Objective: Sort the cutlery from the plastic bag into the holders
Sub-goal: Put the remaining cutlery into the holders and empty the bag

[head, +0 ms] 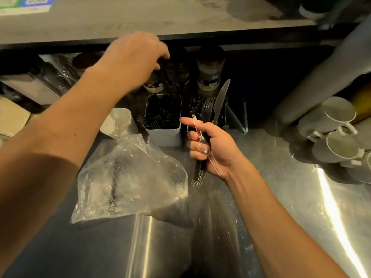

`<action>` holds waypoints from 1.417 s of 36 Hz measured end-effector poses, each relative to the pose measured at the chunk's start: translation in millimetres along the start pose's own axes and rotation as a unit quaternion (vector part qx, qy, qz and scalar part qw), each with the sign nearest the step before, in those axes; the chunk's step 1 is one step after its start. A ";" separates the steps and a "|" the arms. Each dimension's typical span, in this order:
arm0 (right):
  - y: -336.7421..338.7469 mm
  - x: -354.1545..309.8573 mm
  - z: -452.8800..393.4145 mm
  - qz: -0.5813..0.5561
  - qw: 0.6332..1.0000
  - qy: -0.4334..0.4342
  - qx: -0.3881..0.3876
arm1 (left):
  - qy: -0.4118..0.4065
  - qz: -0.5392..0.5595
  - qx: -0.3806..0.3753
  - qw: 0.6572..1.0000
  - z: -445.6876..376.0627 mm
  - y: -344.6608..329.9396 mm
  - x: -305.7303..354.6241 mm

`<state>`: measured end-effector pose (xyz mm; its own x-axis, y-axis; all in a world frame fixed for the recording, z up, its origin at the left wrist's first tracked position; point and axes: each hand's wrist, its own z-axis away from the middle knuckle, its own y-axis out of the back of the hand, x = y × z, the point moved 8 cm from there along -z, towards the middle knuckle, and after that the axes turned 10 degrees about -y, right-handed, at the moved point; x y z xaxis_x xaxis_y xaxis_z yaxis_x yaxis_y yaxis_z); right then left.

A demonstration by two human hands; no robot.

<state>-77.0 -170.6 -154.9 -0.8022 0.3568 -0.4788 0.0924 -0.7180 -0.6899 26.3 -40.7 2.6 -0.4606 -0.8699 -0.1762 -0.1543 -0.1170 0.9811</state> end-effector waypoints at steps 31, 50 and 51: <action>5.2 2.2 0.3 -0.007 1.000 0.002 0.013 | -0.013 0.053 0.093 0.994 16.0 -13.4 16.0; -20.7 -20.8 -40.1 0.080 0.985 0.066 0.140 | 0.101 0.164 0.178 0.965 42.5 -17.1 -22.2; -23.4 -16.9 -39.7 0.060 0.989 0.056 0.120 | 0.095 0.158 0.122 0.975 36.6 -41.9 -18.1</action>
<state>-42.2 -136.1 -152.1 -0.7223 0.3152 -0.6156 0.0296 -0.8752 -0.4829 9.2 -2.5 -38.2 -0.3522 -0.9200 0.1719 -0.2444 0.2677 0.9320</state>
